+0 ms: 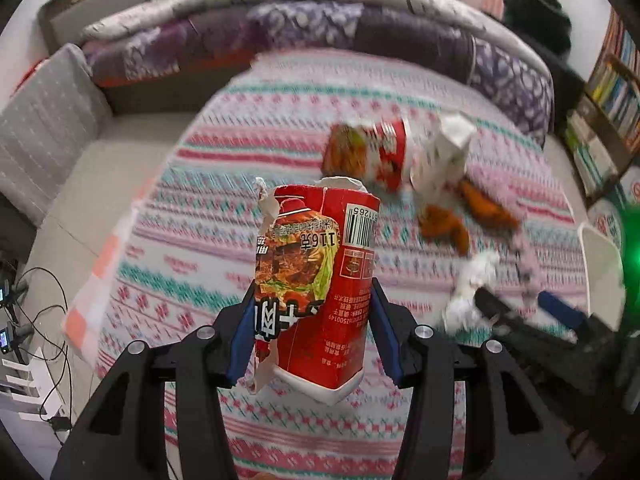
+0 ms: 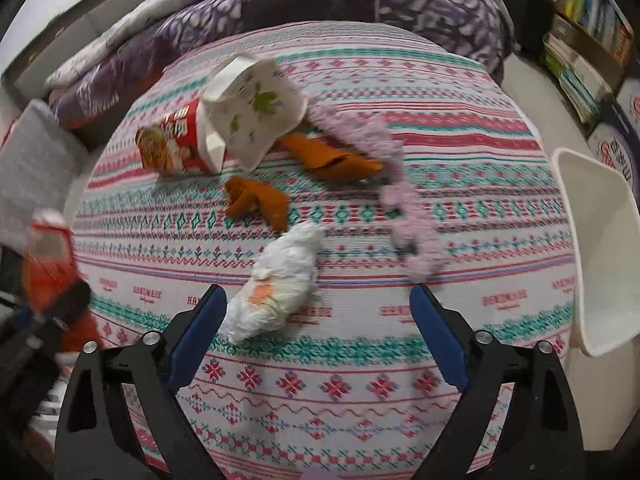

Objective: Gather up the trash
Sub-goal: 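Grasp the red snack packet with the left tool while the right tool moves to the white plastic bag, then grasp and lift the white plastic bag with the right tool while the left tool holds the packet, then carry the white bag over the bin and open the right tool while the left tool holds the packet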

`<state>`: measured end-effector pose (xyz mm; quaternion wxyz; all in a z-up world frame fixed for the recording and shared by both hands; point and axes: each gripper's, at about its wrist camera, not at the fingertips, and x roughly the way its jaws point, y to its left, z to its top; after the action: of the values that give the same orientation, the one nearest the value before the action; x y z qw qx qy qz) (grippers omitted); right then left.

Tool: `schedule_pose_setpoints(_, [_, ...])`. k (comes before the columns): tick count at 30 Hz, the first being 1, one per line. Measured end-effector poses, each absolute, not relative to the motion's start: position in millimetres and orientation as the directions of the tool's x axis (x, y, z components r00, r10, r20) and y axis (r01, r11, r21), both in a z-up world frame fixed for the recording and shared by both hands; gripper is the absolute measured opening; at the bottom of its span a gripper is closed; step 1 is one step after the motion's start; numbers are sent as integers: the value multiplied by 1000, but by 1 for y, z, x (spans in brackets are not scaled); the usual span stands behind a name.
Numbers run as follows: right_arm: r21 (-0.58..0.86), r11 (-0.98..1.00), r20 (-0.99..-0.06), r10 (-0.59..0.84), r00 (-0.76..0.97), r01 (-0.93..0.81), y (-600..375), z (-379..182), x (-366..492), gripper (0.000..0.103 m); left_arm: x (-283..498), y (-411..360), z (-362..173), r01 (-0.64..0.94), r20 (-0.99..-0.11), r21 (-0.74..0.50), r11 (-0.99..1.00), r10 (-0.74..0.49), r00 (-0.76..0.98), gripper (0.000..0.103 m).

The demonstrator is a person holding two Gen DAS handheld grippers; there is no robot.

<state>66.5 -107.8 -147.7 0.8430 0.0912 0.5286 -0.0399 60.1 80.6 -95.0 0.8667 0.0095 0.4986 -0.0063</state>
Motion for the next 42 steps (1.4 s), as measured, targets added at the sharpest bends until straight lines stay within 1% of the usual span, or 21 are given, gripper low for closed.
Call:
schedule_pose_setpoints(1, [105, 981, -899, 24, 437, 162, -106, -150, 67, 82, 60, 83, -94, 12, -857, 11, 1000, 3, 516, 51])
schedule_pose_setpoints(6, [96, 989, -900, 37, 434, 116, -91, -160, 75, 66, 67, 82, -93, -16, -837, 4, 1000, 13, 547, 51])
schedule_pose_setpoints(7, [102, 989, -899, 47, 436, 103, -89, -160, 75, 58, 66, 81, -93, -20, -836, 6, 1000, 16, 549, 51])
schedule_pose_setpoints(8, [111, 990, -898, 64, 435, 83, -86, -161, 75, 52, 66, 83, -92, -21, -835, 5, 1000, 15, 551, 51])
schedule_pose_setpoints(9, [126, 991, -898, 92, 430, 50, -82, -161, 76, 39, 67, 84, -92, -22, -834, 2, 1000, 14, 552, 51])
schedule_pose_setpoints(10, [118, 992, -896, 90, 434, 37, -78, -159, 75, 38, 68, 84, -92, -23, -832, 1, 1000, 14, 555, 51])
schedule_pose_setpoints(12, [103, 994, -892, 83, 444, 22, -75, -156, 73, 37, 69, 84, -92, -26, -824, 11, 1000, 24, 566, 51])
schedule_pose_setpoints(16, [174, 983, -889, 134, 437, 53, -87, -155, 74, 36, 70, 85, -90, -33, -812, 10, 999, 27, 583, 51])
schedule_pose_setpoints(20, [197, 978, -856, 137, 498, 70, -95, -138, 72, 36, 70, 85, -85, -42, -793, 13, 999, 36, 609, 51])
schedule_pose_setpoints(23, [180, 981, -812, 109, 574, 69, -97, -118, 69, 36, 69, 84, -78, -50, -766, 25, 998, 51, 641, 51])
schedule_pose_setpoints(29, [88, 993, -692, 6, 722, 76, -100, -81, 54, 36, 66, 77, -63, -75, -696, 63, 995, 98, 711, 51])
schedule_pose_setpoints(33, [75, 992, -642, -28, 766, 99, -113, -65, 47, 36, 64, 67, -53, -76, -652, 89, 993, 116, 749, 51])
schedule_pose_setpoints(37, [67, 990, -616, -58, 785, 126, -123, -56, 45, 37, 61, 58, -47, -65, -628, 100, 993, 114, 770, 52])
schedule_pose_setpoints(42, [72, 986, -613, -77, 786, 152, -132, -53, 42, 37, 60, 45, -43, -51, -612, 104, 993, 104, 784, 52])
